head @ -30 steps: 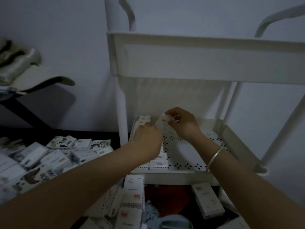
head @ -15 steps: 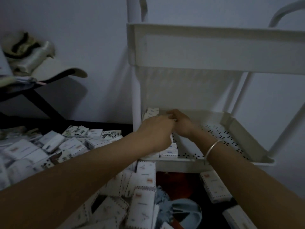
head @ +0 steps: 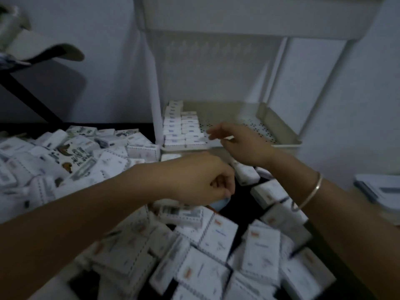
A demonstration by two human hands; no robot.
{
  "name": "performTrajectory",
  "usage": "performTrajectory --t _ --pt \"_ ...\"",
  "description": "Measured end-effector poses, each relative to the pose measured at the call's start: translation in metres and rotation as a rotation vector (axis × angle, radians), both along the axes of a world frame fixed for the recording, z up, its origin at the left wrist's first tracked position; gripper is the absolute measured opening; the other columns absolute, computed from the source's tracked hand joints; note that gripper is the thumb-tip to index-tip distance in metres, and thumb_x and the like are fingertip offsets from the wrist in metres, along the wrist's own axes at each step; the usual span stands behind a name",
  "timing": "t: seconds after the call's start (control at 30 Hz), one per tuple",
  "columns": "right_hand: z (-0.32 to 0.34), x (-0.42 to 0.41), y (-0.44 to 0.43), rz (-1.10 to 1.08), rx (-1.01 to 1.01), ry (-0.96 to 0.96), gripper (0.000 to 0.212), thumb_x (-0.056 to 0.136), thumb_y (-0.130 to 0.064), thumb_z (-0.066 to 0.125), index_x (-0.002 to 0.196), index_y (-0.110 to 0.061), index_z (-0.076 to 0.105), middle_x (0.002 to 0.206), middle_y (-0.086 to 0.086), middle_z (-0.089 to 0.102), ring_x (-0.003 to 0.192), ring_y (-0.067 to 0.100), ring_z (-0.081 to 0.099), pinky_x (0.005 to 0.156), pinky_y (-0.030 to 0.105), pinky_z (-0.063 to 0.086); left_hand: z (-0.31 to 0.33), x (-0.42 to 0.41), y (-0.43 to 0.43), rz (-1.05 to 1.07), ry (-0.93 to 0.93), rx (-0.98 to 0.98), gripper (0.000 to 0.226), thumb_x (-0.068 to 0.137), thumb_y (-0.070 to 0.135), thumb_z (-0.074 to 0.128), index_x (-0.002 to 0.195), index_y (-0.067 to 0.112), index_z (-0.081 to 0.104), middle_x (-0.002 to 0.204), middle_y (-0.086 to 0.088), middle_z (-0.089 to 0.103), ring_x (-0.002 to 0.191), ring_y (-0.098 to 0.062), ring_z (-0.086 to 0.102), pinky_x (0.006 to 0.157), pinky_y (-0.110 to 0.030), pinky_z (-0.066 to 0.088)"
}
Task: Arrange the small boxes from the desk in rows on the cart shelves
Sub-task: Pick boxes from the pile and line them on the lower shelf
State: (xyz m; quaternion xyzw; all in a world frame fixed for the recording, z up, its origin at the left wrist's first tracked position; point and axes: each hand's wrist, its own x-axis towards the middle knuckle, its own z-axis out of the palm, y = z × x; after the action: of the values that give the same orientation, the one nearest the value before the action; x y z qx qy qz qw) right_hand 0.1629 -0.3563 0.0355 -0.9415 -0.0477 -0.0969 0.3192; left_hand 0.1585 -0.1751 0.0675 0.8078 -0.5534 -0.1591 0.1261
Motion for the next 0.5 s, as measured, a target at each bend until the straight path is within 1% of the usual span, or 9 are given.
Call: performTrajectory --t 0.03,0.13,0.2,0.27,0.33,0.37,0.43,0.5 --pt "0.0 -0.018 0.0 0.018 -0.013 0.008 0.041 0.094 0.005 0.04 0.124 -0.017 0.059 0.12 -0.003 0.064 0.109 0.0 0.055 0.083 0.0 0.039 0.0 -0.009 -0.002 -0.023 0.006 0.001 0.02 0.095 0.031 0.059 0.11 0.023 0.068 0.105 0.011 0.069 0.091 -0.001 0.061 0.082 -0.02 0.048" --pt "0.0 -0.066 -0.003 0.03 -0.005 0.038 0.046 0.092 0.008 0.039 0.121 -0.02 0.061 0.121 -0.006 0.063 0.112 -0.001 0.056 0.093 0.011 0.044 -0.001 -0.033 -0.01 -0.065 -0.061 -0.005 0.037 0.09 0.05 0.058 0.117 0.026 0.063 0.11 0.013 0.064 0.096 0.0 0.058 0.084 -0.022 0.048" --pt "0.0 -0.092 -0.007 0.003 0.003 0.032 0.047 0.093 0.008 0.04 0.121 -0.022 0.061 0.122 -0.009 0.063 0.113 -0.003 0.055 0.095 0.012 0.044 -0.004 -0.048 -0.014 -0.106 -0.136 -0.034 0.048 0.084 0.059 0.059 0.118 0.025 0.062 0.112 0.011 0.063 0.099 -0.006 0.057 0.086 -0.028 0.048" --pt "-0.002 -0.115 -0.01 -0.022 -0.002 0.022 0.048 0.093 0.008 0.041 0.12 -0.025 0.062 0.122 -0.012 0.062 0.115 -0.005 0.054 0.096 0.011 0.043 -0.01 -0.059 -0.017 -0.172 -0.164 -0.014 0.055 0.08 0.062 0.063 0.118 0.023 0.062 0.111 0.007 0.063 0.1 -0.011 0.057 0.086 -0.035 0.049" --pt "-0.005 -0.133 -0.014 -0.046 -0.001 0.029 0.049 0.093 0.008 0.041 0.119 -0.027 0.062 0.123 -0.014 0.061 0.116 -0.006 0.052 0.098 0.012 0.042 -0.015 -0.064 -0.02 -0.194 -0.15 0.063 0.058 0.078 0.059 0.068 0.122 0.022 0.061 0.115 0.006 0.062 0.104 -0.011 0.054 0.089 -0.035 0.048" --pt "-0.007 -0.14 -0.015 -0.057 -0.002 0.033 0.048 0.093 0.008 0.041 0.119 -0.028 0.061 0.124 -0.015 0.06 0.117 -0.007 0.051 0.098 0.012 0.041 -0.017 -0.065 -0.022 -0.192 -0.13 0.083 0.056 0.077 0.058 0.07 0.118 0.021 0.063 0.113 0.005 0.062 0.103 -0.011 0.054 0.088 -0.036 0.047" --pt "-0.01 -0.154 -0.016 -0.079 -0.021 0.039 0.048 0.095 0.004 0.043 0.119 -0.034 0.059 0.124 -0.021 0.057 0.116 -0.01 0.049 0.094 0.008 0.04 -0.02 -0.065 -0.024 -0.154 -0.112 0.099 0.051 0.074 0.058 0.073 0.109 0.022 0.064 0.105 0.007 0.061 0.098 -0.011 0.053 0.086 -0.038 0.047" --pt "-0.014 -0.165 -0.014 -0.088 -0.033 0.028 0.049 0.096 0.0 0.045 0.116 -0.044 0.055 0.119 -0.029 0.052 0.109 -0.018 0.046 0.087 0.003 0.04 -0.023 -0.061 -0.024 -0.065 -0.132 0.108 0.054 0.069 0.061 0.075 0.107 0.026 0.058 0.098 0.009 0.058 0.093 -0.01 0.052 0.083 -0.039 0.049"
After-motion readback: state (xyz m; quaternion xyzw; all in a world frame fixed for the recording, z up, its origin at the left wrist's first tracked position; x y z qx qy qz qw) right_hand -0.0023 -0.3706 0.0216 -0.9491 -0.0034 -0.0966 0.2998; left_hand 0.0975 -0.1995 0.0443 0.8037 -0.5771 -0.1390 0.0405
